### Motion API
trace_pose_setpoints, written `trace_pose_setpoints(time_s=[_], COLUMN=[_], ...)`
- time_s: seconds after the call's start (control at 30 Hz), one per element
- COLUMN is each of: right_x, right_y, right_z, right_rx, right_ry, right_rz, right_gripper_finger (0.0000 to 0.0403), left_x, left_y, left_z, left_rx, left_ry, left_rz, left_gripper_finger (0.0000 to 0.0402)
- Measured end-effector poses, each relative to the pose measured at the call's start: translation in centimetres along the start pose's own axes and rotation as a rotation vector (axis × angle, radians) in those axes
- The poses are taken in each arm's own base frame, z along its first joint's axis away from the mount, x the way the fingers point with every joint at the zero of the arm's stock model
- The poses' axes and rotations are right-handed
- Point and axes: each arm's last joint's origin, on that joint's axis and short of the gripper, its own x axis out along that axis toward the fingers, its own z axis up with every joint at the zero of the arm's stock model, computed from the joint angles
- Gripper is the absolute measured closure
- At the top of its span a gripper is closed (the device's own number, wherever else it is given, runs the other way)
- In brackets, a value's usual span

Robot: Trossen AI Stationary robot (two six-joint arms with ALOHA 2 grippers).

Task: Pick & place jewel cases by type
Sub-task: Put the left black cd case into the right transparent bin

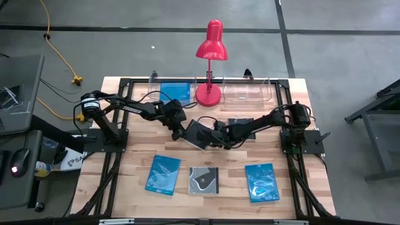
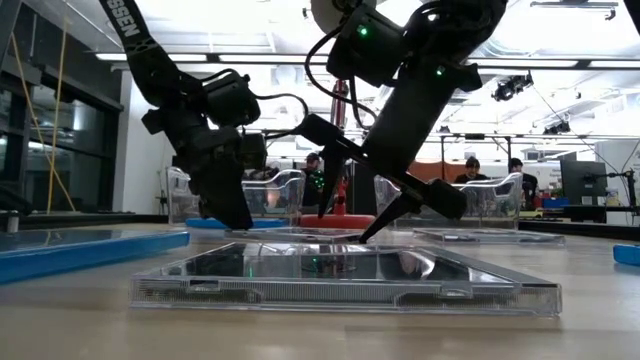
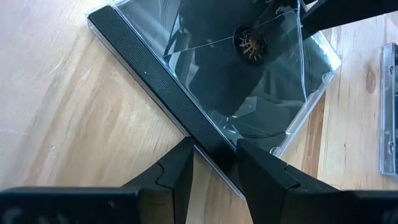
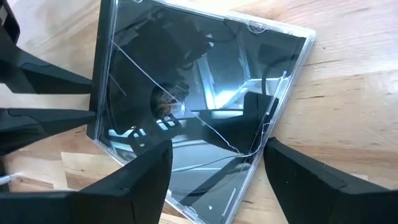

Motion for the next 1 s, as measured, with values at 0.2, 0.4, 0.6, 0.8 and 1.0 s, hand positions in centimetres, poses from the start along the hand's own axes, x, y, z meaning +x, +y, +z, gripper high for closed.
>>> trace_pose_setpoints(time_s=[0.2,0.4,0.6,0.8,1.0], right_x=[0.2,0.4,0.5,0.0,-0.6], right_y=[0.1,0.4,0.6,0.9,1.2], right_z=[0.5,0.9,0.9,0.7,0.8], right_rx=[0.056,0.087,0.039,-0.023,-0.046], right_ry=[0.023,0.045,-0.004,-0.053,-0.062], right_rz=[-0.013,0.006,0.059,0.097,0.124], right_gripper_finger=[0.0151,0.0151,0.0151,0.0151,0.0151], left_x=[0.0,0.0,0.0,0.0,0.0], left_y=[0.0,0.0,0.0,0.0,0.0], left_z=[0.0,0.1,0.1,0.1,0.1], left_rx=[0.002,0.003,0.004,0.006,0.007], left_ry=[-0.005,-0.008,-0.008,-0.009,-0.01], left_rz=[0.007,0.013,0.021,0.022,0.024], left_gripper_finger=[0.0282,0.0282,0.0282,0.0282,0.0282])
